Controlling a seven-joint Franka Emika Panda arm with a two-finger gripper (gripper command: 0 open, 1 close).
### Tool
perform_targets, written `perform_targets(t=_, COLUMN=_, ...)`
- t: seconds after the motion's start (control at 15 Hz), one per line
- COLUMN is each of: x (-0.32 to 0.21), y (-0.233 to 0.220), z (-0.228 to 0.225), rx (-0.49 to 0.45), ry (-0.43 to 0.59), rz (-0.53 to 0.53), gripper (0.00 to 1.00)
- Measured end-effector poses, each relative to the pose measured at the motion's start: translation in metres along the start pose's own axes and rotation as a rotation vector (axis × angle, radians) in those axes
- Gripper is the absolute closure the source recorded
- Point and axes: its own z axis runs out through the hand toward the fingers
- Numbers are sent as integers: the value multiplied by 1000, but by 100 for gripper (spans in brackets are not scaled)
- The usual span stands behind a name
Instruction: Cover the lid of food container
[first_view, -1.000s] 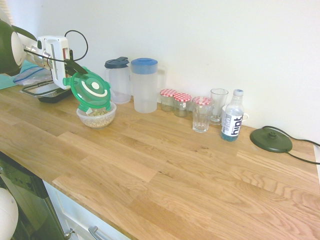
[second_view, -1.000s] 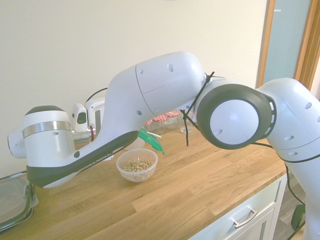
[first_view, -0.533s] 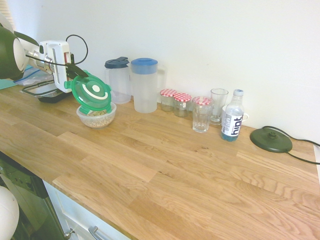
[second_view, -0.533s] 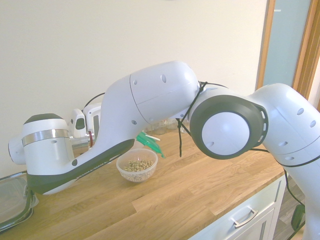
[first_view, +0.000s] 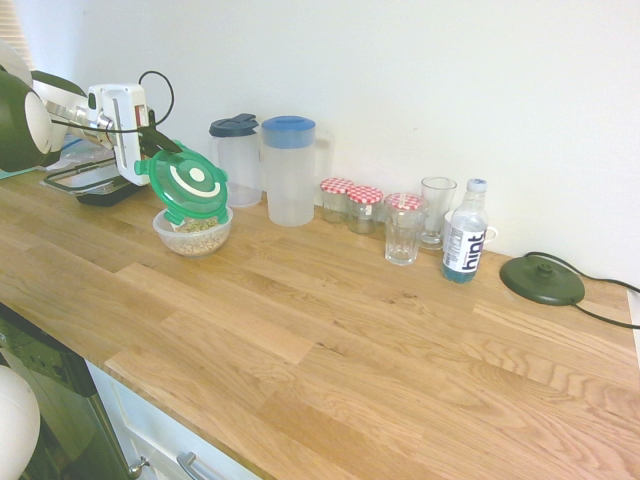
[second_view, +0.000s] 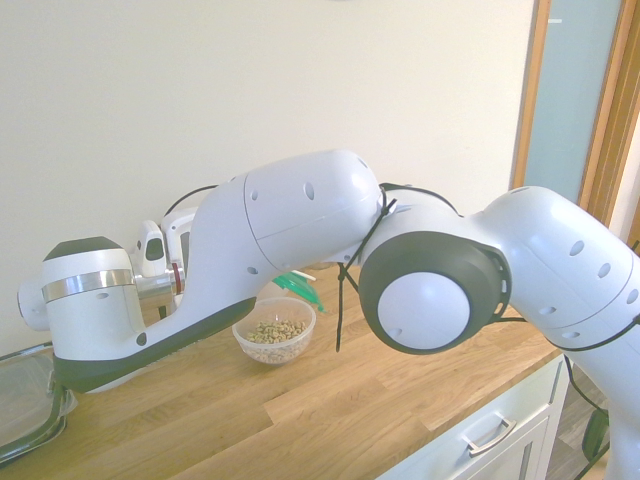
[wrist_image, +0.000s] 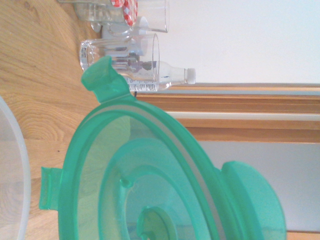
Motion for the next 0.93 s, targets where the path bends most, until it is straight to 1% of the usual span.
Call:
perform_targets(t=0.33, x=7, y=-10, z=16, rx=-27, ry=-10, rz=-11, gripper=100)
perform_targets(t=0.67, x=2, y=-22, z=19, rx=-16, ry=-11, rz=-28, gripper=100)
perform_targets(t=0.93, x=1, y=-21, z=11, rx=4, ry=-14, rz=-26, gripper=100)
